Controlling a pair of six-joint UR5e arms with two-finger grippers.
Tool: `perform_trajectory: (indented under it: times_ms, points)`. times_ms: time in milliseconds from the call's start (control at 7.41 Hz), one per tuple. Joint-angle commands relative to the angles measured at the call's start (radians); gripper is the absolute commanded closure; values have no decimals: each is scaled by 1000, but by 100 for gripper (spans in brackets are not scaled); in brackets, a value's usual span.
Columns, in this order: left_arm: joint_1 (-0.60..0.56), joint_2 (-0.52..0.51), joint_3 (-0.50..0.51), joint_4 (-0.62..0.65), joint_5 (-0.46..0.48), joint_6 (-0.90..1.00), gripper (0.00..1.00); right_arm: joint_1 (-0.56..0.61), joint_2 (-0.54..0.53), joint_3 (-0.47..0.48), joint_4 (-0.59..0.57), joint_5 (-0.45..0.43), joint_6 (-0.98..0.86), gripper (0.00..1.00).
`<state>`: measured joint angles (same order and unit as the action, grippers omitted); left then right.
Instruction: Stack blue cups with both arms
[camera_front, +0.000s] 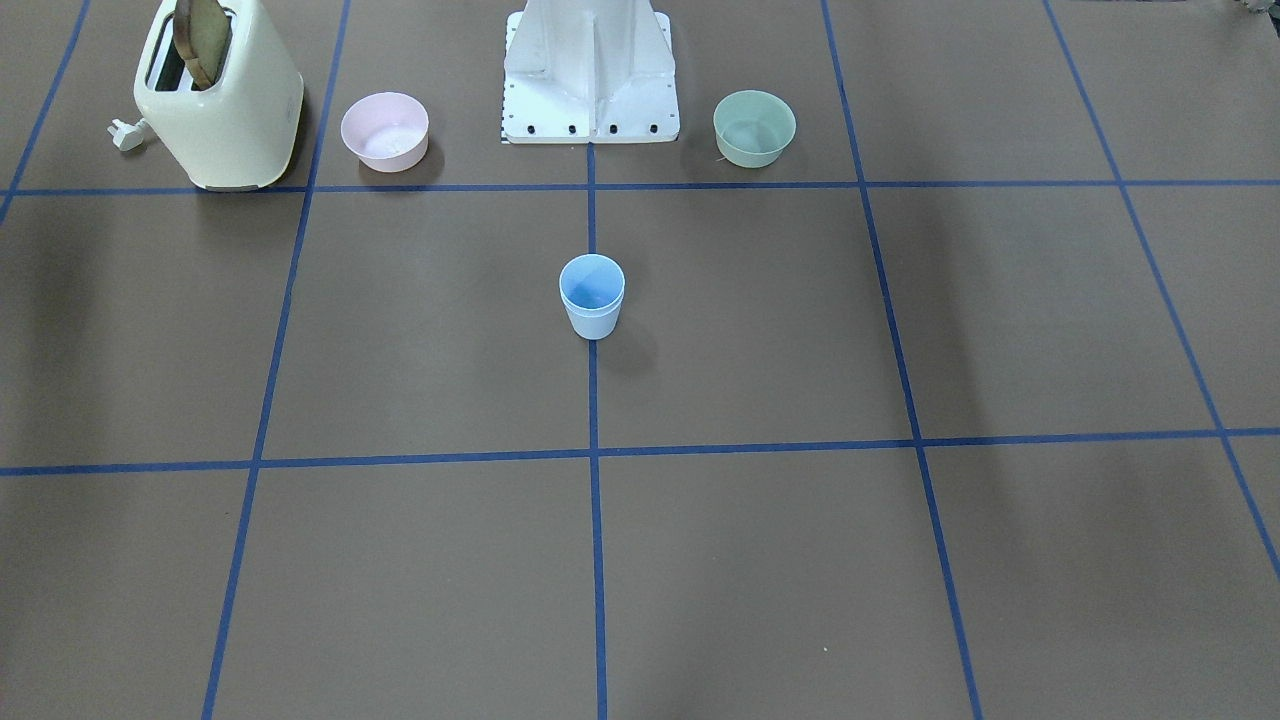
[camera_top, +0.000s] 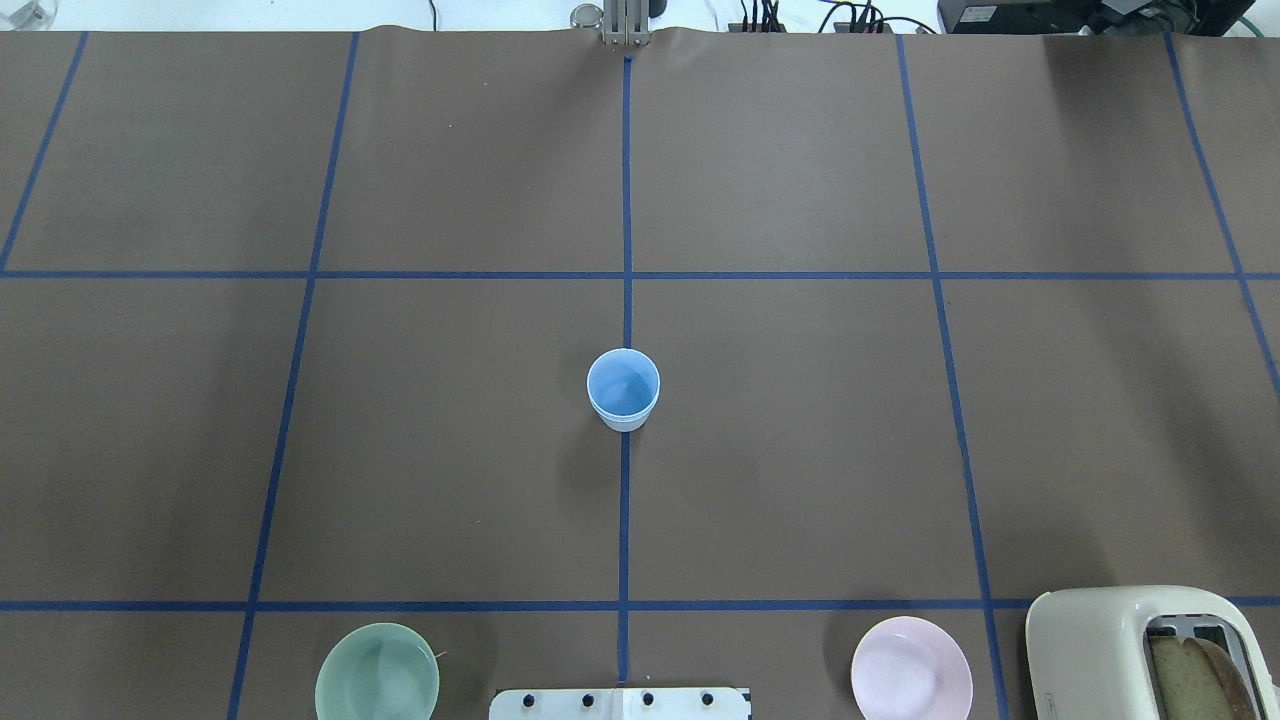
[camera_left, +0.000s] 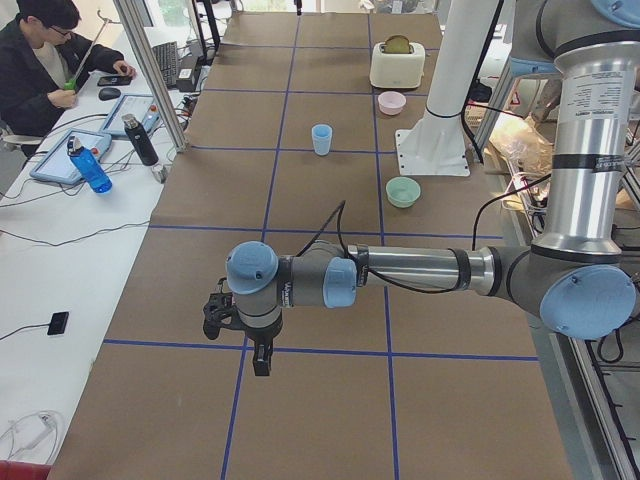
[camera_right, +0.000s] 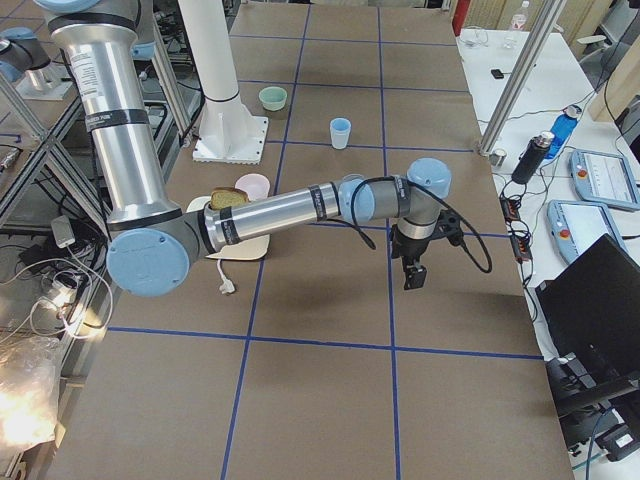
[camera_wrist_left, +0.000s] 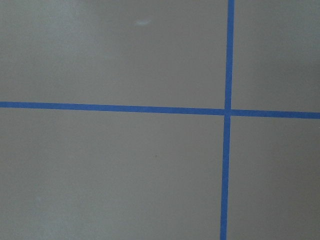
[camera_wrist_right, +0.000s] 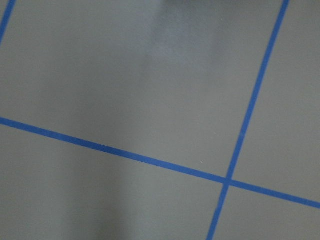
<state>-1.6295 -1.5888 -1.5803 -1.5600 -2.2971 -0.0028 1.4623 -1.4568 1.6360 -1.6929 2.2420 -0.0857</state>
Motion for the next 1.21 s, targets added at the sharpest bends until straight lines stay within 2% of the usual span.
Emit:
perform_trajectory:
  times_ms: [0, 1079]
  points:
    - [0, 1, -4, -3, -1, 1, 1, 30, -77, -5, -1, -4, 1, 0]
    - [0, 1, 3, 1, 11, 1, 1, 41, -97, -5, -1, 2, 1, 0]
